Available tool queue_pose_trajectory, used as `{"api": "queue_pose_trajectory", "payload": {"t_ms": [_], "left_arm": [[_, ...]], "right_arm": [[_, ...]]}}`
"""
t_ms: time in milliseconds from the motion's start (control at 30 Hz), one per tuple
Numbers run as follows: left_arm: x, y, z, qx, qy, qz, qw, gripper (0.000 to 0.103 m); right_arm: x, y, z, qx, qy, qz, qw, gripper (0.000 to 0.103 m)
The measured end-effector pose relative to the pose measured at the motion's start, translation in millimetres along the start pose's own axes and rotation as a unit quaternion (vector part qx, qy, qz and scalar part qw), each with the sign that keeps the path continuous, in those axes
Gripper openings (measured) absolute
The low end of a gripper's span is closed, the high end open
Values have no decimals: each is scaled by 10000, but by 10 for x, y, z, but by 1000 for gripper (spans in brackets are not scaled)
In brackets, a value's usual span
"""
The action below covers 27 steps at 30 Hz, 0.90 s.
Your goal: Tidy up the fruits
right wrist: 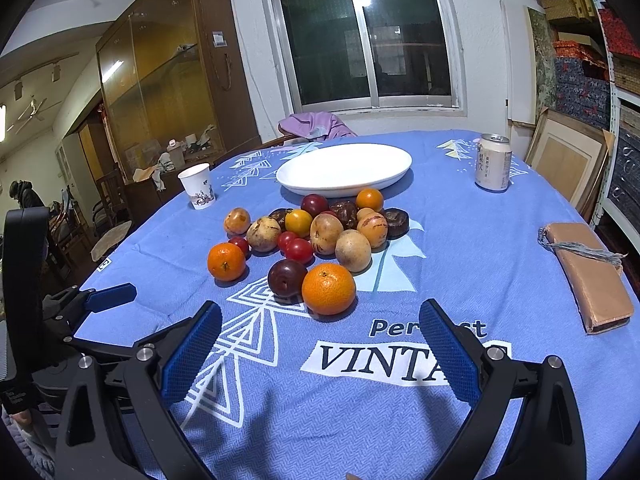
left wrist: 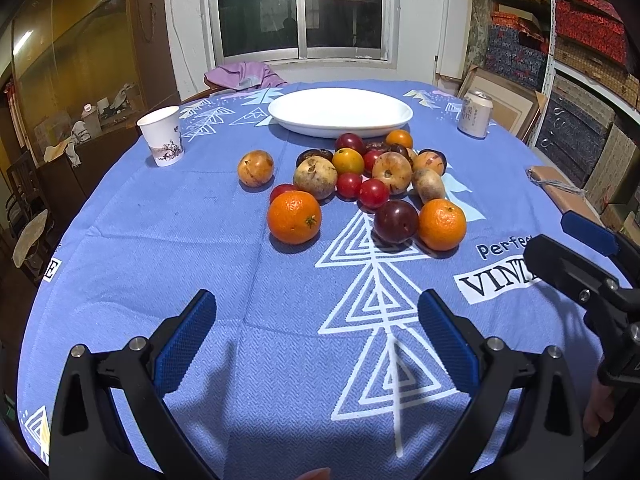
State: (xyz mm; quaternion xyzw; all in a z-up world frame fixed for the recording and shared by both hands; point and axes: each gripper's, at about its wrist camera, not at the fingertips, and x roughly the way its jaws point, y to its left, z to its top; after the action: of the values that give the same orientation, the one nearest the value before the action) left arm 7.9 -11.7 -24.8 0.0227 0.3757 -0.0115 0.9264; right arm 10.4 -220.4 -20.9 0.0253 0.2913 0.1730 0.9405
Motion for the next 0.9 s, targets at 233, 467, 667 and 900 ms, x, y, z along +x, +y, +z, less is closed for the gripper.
{"api": "queue_pose_trajectory", "payload": {"t_ms": [233,467,667,900], "left_arm": [[26,11,-3,-1,35,-5,10000,99],[279,270,38,-175,407,-209,9988,99],[523,440,126,-95,603,-392,9974,99],[948,443,327,49,1198,-288,9924,99]], "right_arm": [[17,11,-25,10,40,12,10000,100],[393,-67,3,-101,883,137,9960,100],[739,-230,122,-179,1406,267,9895,100],[1012,-281,139,-232,1802,223,9831,100]]}}
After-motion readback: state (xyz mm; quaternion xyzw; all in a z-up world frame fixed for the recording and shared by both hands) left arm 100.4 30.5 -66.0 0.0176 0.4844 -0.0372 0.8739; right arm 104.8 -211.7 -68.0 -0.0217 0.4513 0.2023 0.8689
